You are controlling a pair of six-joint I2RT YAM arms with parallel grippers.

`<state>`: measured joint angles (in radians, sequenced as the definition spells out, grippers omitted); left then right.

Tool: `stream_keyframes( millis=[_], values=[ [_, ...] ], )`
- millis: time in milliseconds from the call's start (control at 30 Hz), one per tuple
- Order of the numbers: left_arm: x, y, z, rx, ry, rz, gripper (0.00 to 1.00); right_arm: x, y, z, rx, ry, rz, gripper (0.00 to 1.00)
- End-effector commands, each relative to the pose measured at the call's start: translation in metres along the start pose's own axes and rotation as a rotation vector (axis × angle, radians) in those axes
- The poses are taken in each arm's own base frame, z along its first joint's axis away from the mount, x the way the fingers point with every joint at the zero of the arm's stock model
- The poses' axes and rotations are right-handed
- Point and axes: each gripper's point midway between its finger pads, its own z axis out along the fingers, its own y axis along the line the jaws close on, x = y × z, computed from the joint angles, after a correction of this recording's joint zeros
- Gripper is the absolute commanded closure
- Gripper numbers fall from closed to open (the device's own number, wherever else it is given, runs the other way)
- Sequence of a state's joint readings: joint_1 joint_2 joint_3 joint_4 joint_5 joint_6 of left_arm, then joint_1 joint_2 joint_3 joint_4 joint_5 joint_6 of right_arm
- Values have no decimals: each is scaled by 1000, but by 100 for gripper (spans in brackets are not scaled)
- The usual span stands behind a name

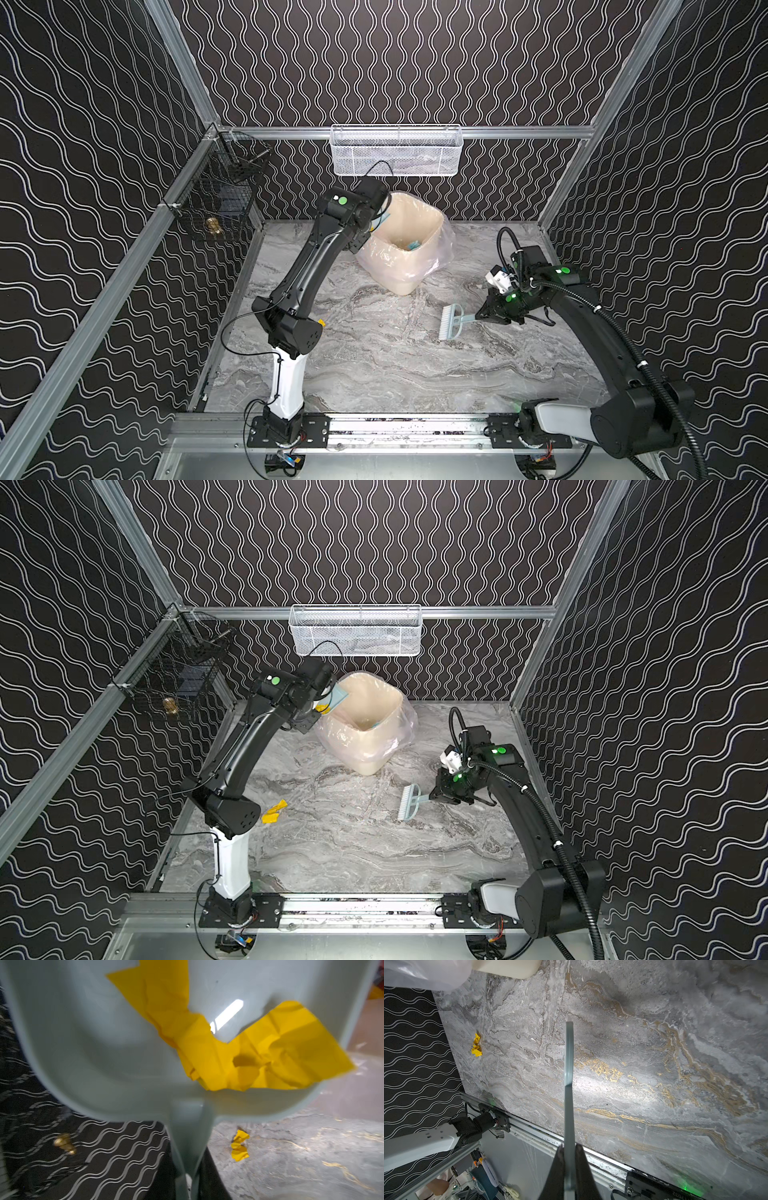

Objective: Sweep away the paper scraps from the table
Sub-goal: 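Tip the dustpan over the bin with the left gripper to empty it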

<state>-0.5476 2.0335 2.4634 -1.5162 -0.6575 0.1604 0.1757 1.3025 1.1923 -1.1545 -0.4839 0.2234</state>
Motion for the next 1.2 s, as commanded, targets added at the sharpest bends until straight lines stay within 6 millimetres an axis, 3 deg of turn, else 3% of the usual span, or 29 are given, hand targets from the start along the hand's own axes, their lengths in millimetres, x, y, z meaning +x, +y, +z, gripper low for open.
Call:
stream_keyframes(
  millis=[0,467,667,933,1100,1167],
  values=[
    [-17,27,-9,-192,-39,63,100,10,-1,2,-13,30,-1,100],
    [-83,32,-20,-522,-129,443,100,18,-1,3,-30,26,-10,100],
    [-108,24,-28,-665,-190,597,100,19,0,4,-38,24,-16,100],
    [-104,16,-23,-634,-199,621,100,16,3,3,-50,16,-25,100],
    [-92,13,-27,-590,-233,501,100,12,12,4,-102,1,-27,100],
    [-80,9,-34,-494,-260,414,100,9,20,4,-135,-16,-36,100]
  ],
)
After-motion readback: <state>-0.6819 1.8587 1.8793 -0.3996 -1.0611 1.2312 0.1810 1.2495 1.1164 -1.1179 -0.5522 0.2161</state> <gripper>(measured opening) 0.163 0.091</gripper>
